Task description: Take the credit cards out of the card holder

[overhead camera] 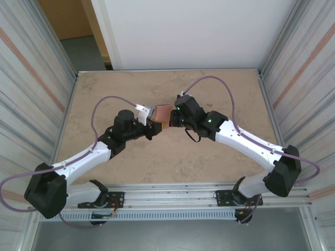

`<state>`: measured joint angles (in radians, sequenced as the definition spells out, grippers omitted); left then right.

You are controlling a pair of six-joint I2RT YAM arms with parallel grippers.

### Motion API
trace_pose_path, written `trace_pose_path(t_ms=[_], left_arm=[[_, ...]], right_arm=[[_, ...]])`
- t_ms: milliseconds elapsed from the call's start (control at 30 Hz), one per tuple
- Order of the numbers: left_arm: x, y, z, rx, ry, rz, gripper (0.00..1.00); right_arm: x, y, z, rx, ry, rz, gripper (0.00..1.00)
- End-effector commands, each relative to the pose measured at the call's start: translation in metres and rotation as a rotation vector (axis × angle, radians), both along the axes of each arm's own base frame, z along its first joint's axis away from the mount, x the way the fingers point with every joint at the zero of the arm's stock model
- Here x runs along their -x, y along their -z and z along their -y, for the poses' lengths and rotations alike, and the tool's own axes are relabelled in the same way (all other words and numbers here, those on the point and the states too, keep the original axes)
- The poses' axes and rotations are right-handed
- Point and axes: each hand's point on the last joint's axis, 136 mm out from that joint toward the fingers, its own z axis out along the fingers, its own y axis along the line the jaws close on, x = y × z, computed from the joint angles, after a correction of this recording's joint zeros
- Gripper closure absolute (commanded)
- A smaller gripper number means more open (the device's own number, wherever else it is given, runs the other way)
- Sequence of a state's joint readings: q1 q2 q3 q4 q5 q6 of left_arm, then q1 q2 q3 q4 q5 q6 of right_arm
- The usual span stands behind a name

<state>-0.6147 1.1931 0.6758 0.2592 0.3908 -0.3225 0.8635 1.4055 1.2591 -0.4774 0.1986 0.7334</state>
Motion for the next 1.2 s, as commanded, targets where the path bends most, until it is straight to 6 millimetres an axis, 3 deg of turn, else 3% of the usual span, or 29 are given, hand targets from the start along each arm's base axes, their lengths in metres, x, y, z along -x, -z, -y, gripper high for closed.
trace_pose_path(t_ms=[0,300,800,1000,1167], left_arm=[[-0.002,-0.019,0.000,0.038,-0.004,0.041,1.00],[0.002,-0.023,-0.001,0.046,0.004,0.047,1.00],[0.017,-0.042,0.002,0.097,0.066,0.059,1.00],[0.027,-0.052,0.012,0.162,0.147,0.047,1.00],[0.033,-0.060,0.014,0.192,0.185,0.055,1.00]], right_arm=[[0.000,-0.010,0.008,-0.015,0.033,0.023,0.99],[-0.001,-0.007,0.019,-0.007,0.058,0.030,0.94],[0.000,-0.006,0.016,-0.149,-0.062,0.058,0.64],[0.003,-0.020,0.010,-0.305,-0.220,0.096,0.62],[0.011,-0.035,0.014,-0.331,-0.290,0.164,0.57]])
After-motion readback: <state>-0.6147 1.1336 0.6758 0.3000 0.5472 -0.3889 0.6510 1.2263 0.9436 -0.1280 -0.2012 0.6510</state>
